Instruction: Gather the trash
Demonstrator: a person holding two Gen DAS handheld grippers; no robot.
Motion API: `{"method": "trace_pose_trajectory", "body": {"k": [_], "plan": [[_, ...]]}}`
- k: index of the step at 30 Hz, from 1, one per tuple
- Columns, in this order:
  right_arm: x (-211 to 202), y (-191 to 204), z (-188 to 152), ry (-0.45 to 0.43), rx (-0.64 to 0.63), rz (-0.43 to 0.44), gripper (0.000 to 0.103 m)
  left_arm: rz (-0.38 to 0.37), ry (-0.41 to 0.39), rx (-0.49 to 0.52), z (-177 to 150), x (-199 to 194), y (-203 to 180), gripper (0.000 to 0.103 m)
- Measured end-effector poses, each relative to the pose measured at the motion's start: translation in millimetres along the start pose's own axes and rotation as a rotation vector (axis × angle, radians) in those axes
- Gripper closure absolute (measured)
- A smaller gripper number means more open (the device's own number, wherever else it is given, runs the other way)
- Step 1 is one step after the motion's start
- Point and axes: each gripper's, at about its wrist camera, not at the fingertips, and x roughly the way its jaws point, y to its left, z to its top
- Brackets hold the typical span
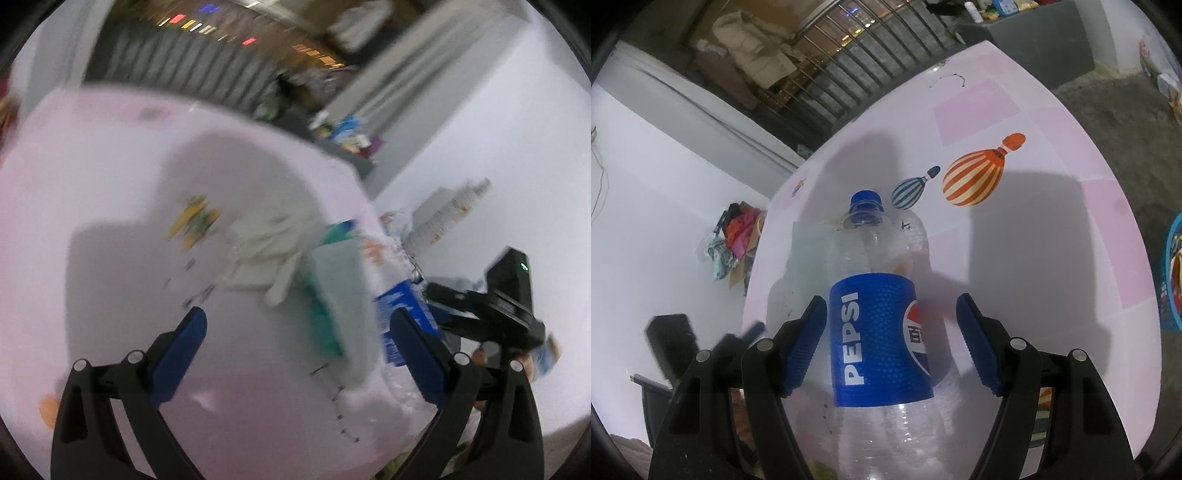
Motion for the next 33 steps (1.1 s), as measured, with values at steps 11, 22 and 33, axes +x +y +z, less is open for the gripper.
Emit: {"method": "trace_pose_trajectory", "body": {"k": [11,22,33], "plan": [[17,13,-1,0.049,-0.037,-0.005,0.034,-0.063,0.043,0.244,9,25,-63,0.051],[25,17,-4,0.099,-0.088,-0.048,0.046,-0.026,0.089,0.279,12,43,-72,0.063],[8,-6,-1,0.041,-0.020,-0.089,0.046,0.037,0.166,0.238,18,69,-67,0.065]]}}
